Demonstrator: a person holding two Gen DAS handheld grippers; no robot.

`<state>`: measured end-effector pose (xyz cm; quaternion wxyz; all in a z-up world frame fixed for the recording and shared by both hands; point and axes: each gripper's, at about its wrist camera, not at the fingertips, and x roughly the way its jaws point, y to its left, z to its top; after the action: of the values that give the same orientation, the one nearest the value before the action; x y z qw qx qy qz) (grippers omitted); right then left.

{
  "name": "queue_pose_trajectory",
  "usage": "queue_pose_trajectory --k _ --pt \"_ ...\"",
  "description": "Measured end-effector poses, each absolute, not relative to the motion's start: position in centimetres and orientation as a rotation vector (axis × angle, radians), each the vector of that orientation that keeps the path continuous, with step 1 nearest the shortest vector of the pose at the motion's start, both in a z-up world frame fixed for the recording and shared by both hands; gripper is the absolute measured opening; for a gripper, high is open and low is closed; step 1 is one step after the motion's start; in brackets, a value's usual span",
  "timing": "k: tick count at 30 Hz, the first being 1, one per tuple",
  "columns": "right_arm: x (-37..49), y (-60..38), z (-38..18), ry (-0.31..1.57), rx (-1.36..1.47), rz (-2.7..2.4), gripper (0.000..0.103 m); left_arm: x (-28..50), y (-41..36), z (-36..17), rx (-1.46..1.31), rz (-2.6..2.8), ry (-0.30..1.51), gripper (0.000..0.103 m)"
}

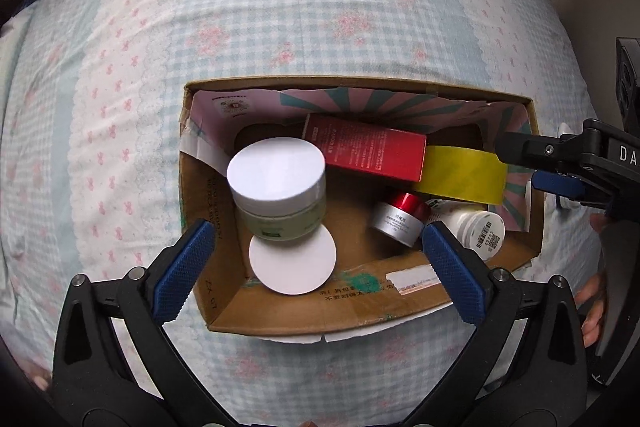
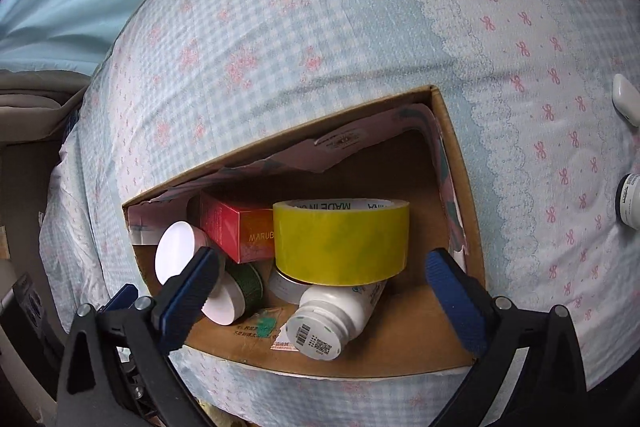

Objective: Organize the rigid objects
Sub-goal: 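Release the jar into the box with the left tool while the right tool releases the tape, then withdraw both tools from the box toward the white lid and earbud case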

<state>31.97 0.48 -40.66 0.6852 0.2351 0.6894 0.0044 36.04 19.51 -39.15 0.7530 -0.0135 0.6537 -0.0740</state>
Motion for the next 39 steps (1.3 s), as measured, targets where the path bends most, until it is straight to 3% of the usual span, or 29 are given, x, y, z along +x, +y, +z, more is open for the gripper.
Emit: queue_pose_trajectory --k 17,32,39 --pt "27.9 1.8 -34.8 1.502 0.447 0.034 0.103 32.2 21.3 -32.6 -0.014 -0.103 1.318 0.103" --pt "20.6 3.6 -22.7 1.237 0.229 -0.024 0.103 25.5 23.4 -21.8 -0.013 -0.101 1.123 0.103" --pt "16.5 2.1 -18.6 1.148 0.105 -0.138 0.103 23.3 21.8 -19.7 -0.048 -0.174 1.1 0.103"
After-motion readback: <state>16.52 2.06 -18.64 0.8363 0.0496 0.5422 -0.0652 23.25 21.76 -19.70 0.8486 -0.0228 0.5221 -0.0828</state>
